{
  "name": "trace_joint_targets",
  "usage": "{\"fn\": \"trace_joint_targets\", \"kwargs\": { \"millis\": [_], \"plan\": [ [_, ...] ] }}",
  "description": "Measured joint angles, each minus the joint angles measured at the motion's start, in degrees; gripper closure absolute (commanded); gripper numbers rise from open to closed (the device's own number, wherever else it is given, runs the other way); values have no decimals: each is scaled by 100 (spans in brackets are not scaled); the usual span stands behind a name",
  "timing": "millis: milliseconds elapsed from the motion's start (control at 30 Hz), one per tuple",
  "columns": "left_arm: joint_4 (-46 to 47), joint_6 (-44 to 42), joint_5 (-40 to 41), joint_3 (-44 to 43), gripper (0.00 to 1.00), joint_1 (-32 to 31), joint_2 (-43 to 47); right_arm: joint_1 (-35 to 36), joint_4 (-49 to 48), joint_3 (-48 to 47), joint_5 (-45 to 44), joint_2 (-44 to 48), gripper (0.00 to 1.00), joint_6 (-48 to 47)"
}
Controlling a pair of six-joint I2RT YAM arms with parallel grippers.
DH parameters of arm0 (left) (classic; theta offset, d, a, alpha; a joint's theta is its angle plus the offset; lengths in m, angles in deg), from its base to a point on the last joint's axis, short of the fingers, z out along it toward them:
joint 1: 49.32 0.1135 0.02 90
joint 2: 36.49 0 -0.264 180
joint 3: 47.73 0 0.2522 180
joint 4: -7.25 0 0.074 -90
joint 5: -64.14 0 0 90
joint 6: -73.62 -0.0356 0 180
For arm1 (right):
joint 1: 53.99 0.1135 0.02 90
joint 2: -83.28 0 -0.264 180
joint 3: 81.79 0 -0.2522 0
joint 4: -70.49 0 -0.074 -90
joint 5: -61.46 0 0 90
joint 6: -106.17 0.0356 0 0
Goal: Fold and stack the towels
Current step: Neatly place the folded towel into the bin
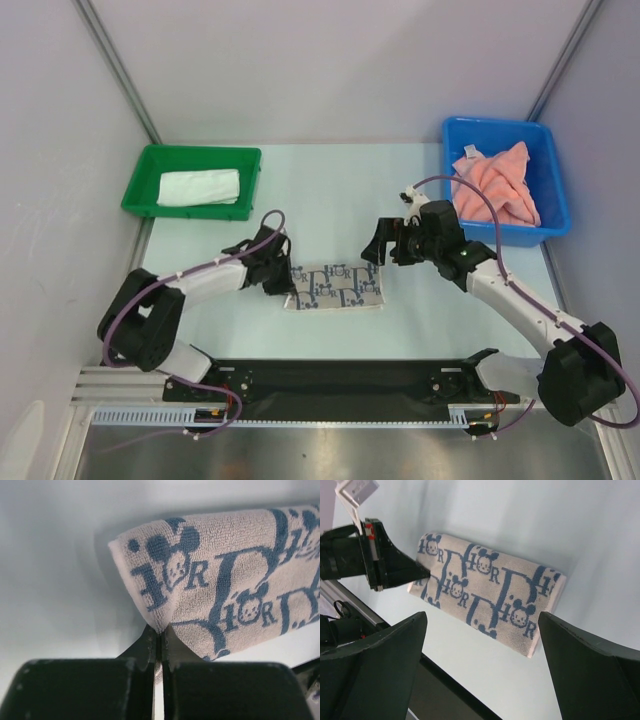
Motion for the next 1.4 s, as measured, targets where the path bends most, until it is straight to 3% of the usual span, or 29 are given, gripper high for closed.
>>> {"fn": "trace_joint_targets", "kwargs": {
  "millis": [200,400,667,900,1100,1400],
  "plan": [
    [-1373,-546,918,-1974,100,20,-658,-31,116,-109,28,48,0,-7],
    [-2044,-1274,1471,-3650,100,234,-1425,-155,149,-247,87,33,0,-22],
    [-3088,-2295,2302,-5681,100,1207,-2765,-243,146,-640,151,-282,0,-59],
    [-3322,-2977,2900,-7571,100,2041,-3508,-293,144,-992,199,-881,0,-175],
    [-3176,-3506,3091,-8391,100,2570,-3941,-365,133,-1150,232,-1207,0,-267],
    [-3169,-4315,3134,-8437,100,3080,-4317,-529,146,-1316,227,-1569,0,-330]
  ]
}}
